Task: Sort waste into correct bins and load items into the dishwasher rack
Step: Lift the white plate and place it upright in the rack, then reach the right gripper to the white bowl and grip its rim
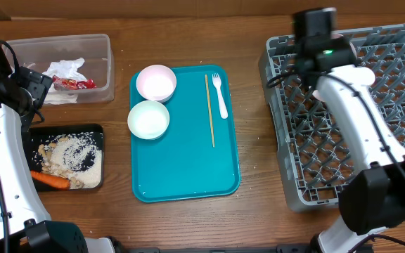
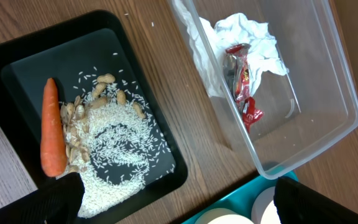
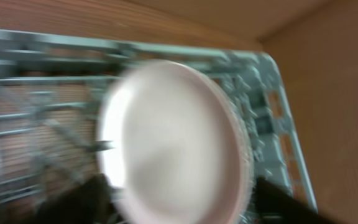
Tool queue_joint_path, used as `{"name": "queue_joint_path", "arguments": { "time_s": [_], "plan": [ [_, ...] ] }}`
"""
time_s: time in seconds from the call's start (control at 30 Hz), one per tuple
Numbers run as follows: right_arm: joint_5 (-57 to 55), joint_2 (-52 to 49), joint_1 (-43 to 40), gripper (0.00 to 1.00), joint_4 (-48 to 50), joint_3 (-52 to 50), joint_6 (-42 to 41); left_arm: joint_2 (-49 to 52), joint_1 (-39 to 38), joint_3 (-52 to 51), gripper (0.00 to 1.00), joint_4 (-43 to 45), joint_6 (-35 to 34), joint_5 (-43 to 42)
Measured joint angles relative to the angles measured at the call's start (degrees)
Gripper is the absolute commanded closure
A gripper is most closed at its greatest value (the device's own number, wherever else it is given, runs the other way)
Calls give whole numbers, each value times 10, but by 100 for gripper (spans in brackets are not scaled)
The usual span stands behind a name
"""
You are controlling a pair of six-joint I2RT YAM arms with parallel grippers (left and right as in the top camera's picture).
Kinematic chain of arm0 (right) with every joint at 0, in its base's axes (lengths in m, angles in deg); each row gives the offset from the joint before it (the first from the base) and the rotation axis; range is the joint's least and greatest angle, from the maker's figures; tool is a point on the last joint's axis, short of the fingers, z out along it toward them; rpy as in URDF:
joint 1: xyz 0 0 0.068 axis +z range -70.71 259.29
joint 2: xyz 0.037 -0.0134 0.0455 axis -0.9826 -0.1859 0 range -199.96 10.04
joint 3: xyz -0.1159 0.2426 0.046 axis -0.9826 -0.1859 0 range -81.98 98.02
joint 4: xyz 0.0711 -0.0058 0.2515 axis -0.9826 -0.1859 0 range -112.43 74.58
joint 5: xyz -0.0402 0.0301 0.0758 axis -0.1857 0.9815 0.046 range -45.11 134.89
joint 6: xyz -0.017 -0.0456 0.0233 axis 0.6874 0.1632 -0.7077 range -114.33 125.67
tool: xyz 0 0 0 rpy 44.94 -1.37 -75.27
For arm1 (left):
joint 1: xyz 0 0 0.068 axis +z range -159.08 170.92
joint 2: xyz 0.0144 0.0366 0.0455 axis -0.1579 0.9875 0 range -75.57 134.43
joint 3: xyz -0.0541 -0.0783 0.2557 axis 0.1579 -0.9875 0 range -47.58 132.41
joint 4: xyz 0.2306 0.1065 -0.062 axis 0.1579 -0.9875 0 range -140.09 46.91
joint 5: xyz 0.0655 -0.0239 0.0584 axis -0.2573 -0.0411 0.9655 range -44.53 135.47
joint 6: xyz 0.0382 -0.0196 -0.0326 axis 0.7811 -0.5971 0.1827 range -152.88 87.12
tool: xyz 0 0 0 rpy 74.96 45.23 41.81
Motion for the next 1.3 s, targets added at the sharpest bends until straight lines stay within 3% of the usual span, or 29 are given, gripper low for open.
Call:
{"name": "queue_joint_path", "arguments": {
  "time_s": [0.2, 0.3, 0.47, 0.67, 0.83, 0.93, 1.0, 1.23, 1.3],
  "plan": [
    [53, 0, 159, 0, 3, 0, 0, 0, 0, 0, 0, 1, 0, 0],
    [176, 0, 222, 0, 16, 0, 0, 0, 0, 0, 0, 0, 0, 0],
    [471, 0, 279, 0, 72, 0, 0, 0, 0, 0, 0, 0, 0, 0],
    [613, -54, 289, 0, 97, 0, 0, 0, 0, 0, 0, 0, 0, 0],
    [626, -126, 289, 3, 144, 0, -26, 0, 0, 0, 0, 0, 0, 0],
    [600, -162, 289, 10, 178, -1, -86, 0, 0, 0, 0, 0, 0, 0],
    [565, -176, 289, 17, 177, -1, -119, 0, 0, 0, 0, 0, 0, 0],
    [497, -202, 289, 24, 173, -1, -202, 0, 0, 0, 0, 0, 0, 0],
    [492, -206, 289, 35, 171, -2, -211, 0, 0, 0, 0, 0, 0, 0]
  ]
}}
